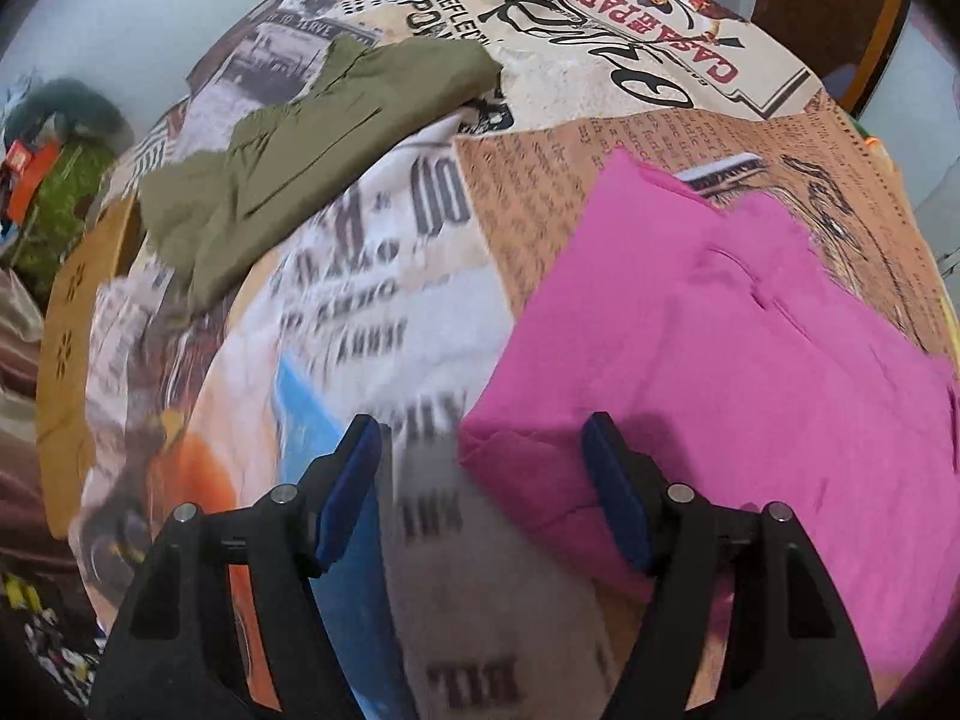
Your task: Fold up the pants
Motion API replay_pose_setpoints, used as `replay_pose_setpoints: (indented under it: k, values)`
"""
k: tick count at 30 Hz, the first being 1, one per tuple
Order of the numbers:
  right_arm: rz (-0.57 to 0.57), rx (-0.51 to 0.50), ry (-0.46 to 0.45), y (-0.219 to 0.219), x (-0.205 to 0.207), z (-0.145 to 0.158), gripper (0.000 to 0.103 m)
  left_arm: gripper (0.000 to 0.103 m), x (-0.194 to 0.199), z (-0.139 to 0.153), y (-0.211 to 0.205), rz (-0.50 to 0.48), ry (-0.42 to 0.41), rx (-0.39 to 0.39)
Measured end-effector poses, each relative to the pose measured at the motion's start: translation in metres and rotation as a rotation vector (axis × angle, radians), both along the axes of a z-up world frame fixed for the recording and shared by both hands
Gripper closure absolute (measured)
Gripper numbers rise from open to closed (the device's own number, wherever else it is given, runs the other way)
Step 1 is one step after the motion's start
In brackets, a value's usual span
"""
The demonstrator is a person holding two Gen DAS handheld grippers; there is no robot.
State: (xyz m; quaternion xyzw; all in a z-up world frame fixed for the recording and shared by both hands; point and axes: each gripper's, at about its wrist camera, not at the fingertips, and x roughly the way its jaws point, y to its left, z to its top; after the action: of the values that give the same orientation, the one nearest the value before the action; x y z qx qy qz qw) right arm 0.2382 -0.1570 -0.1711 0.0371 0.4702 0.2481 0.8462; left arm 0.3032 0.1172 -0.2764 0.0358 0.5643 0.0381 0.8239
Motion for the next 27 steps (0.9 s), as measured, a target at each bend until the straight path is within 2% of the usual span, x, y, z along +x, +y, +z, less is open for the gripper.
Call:
replay_pose_setpoints:
  k: [8, 12, 17, 23, 27]
  values:
    - [-0.007, -0.014, -0.01, -0.003, -0.014, 0.005, 0.026, 0.031, -0.05, 0.012, -0.005, 0.016, -0.016, -0.05]
    - [-0.005, -0.024, -0.015, -0.004, -0.021, 0.006, 0.026, 0.031, -0.071, 0.016, -0.014, 0.011, -0.014, -0.1]
    - [-0.012, -0.037, -0.015, -0.006, -0.027, 0.005, 0.026, 0.029, -0.09, 0.019, -0.022, 0.002, -0.035, -0.094]
    - [-0.004, -0.058, -0.007, -0.005, -0.035, -0.004, 0.026, 0.026, -0.106, 0.02, 0.001, 0.075, -0.047, -0.147]
    - [0.004, -0.074, 0.006, -0.004, -0.037, -0.013, 0.026, 0.026, -0.119, 0.019, 0.016, 0.127, -0.047, -0.152]
